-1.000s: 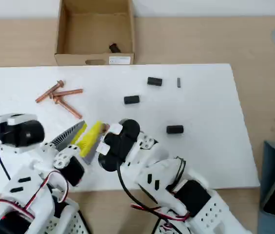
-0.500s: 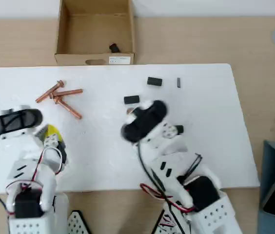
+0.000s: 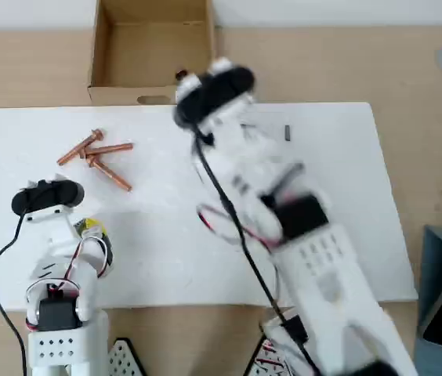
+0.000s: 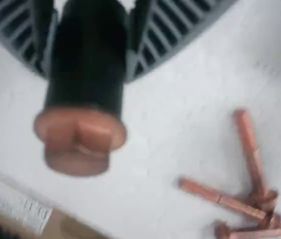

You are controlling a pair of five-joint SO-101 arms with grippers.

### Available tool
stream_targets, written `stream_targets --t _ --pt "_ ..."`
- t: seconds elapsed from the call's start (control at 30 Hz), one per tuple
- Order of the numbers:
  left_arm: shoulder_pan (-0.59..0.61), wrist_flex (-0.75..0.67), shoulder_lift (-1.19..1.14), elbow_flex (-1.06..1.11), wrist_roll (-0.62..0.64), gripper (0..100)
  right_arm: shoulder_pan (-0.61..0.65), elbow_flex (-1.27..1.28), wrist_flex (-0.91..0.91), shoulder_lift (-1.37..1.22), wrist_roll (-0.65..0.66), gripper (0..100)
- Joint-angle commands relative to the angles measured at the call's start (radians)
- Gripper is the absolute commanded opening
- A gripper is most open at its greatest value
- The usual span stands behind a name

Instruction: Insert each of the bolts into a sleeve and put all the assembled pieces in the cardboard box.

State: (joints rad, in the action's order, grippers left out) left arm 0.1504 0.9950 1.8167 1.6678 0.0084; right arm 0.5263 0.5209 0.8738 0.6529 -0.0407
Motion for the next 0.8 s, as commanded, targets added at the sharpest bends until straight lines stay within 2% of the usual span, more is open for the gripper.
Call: stream_targets --t 0.0,0.43,0.77 --pt "0.0 -0.025 0.007 0.002 -0.009 0 -0.035 -0.216 -0.112 -0.203 0.074 0.9" --pt "0.003 -0.023 0.007 0.0 -0.008 0 -0.076 -0.839 -0.321 -0.928 0.385 1.2" --pt "0.002 -0.018 0.005 -0.003 -0.008 0 -0.097 -1.274 -0.341 -1.389 0.612 1.2"
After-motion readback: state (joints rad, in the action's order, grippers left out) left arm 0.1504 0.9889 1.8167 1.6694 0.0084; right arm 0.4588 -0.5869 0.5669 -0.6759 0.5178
